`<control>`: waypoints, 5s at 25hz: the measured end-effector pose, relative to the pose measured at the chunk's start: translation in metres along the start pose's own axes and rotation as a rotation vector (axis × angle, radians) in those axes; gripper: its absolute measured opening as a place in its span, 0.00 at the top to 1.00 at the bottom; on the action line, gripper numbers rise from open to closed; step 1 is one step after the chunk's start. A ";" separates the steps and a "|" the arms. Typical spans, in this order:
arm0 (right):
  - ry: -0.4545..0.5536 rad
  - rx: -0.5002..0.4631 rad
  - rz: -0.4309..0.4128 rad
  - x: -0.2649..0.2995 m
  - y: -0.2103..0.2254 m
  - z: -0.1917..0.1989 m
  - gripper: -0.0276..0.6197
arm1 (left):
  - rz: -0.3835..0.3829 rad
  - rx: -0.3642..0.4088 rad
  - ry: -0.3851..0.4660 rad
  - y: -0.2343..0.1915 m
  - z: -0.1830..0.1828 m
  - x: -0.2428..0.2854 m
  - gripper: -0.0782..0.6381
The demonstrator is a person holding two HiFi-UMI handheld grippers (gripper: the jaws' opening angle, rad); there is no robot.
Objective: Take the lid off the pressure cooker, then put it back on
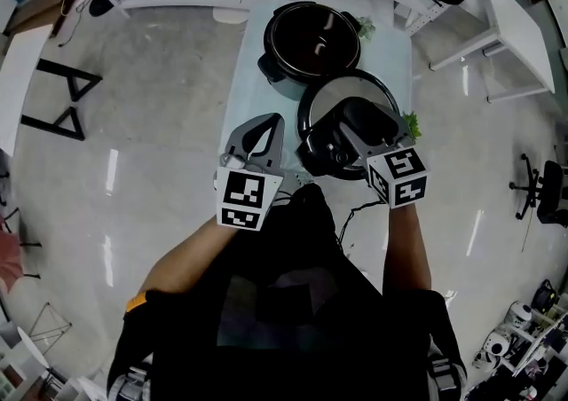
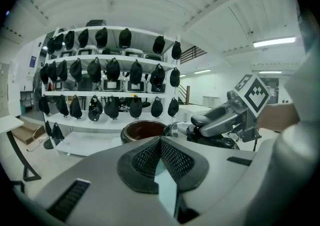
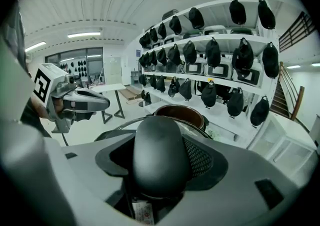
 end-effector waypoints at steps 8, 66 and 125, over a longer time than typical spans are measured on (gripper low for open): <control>-0.029 0.101 0.075 -0.010 -0.014 0.045 0.50 | 0.056 0.010 -0.051 0.009 0.021 -0.002 0.88; -0.239 0.255 0.159 0.115 0.017 0.212 0.50 | 0.020 -0.037 -0.225 0.017 0.095 0.040 0.88; 0.181 0.038 -0.189 -0.158 0.028 0.142 0.89 | -0.245 -0.057 -0.039 0.257 0.029 -0.022 0.88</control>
Point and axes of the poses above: the fingertips, and each gripper's own axes: x forward along the fingers, y to its right, z out of its underside, the point moved 9 cm from there along -x, backward along the fingers, and after that the axes turned 2 degrees about y, right-handed, at the moved point
